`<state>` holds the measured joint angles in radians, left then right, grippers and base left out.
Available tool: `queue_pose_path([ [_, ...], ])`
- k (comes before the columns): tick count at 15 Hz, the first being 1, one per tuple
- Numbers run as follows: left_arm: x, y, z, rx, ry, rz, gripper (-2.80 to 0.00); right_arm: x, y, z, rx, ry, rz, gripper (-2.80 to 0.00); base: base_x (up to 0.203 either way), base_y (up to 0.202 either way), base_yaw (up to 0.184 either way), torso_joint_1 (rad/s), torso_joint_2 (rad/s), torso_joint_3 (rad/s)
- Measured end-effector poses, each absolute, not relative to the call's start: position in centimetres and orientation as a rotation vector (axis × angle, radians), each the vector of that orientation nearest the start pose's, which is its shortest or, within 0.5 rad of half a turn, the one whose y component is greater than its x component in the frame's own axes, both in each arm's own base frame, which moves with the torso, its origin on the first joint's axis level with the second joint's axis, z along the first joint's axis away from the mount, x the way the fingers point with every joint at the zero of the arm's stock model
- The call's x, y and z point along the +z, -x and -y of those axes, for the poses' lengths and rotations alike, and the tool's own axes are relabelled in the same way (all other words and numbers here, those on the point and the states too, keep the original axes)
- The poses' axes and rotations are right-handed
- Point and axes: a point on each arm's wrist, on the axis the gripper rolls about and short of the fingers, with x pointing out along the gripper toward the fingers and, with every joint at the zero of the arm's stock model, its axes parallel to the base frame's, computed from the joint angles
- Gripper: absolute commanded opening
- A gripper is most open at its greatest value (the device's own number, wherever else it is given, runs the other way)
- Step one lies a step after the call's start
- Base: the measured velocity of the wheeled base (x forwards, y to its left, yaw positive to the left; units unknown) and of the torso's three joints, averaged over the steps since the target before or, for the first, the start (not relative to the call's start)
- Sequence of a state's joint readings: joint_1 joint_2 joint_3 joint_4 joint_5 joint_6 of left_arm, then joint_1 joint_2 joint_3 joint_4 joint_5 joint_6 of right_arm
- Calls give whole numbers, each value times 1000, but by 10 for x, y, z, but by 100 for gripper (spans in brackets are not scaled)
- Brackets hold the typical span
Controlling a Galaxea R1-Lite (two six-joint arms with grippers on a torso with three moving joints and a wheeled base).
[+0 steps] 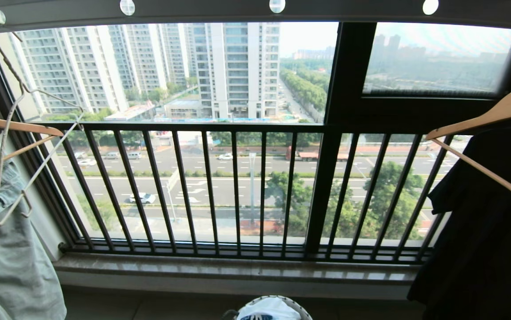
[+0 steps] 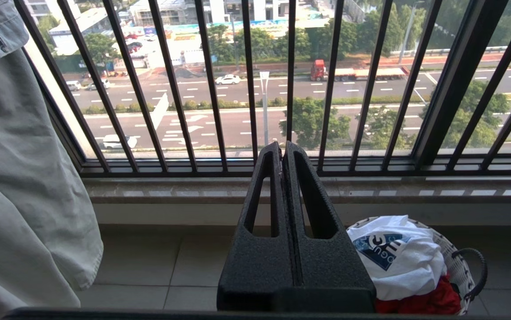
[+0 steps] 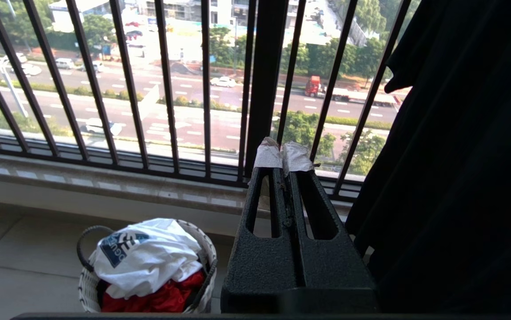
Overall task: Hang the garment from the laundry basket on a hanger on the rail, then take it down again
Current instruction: Pick up the clothes rack on the clothesline
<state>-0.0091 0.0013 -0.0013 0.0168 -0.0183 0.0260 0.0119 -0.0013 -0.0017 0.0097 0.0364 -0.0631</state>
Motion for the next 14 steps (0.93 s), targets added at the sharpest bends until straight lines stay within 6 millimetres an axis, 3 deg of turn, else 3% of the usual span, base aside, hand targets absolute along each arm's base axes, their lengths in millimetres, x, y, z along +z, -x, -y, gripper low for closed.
queue_pose_path([
  [14,74,23,0,-27,-26,-16,-280,75,23,-1,48,63,-5,-280,0,0,0,0,0,0],
])
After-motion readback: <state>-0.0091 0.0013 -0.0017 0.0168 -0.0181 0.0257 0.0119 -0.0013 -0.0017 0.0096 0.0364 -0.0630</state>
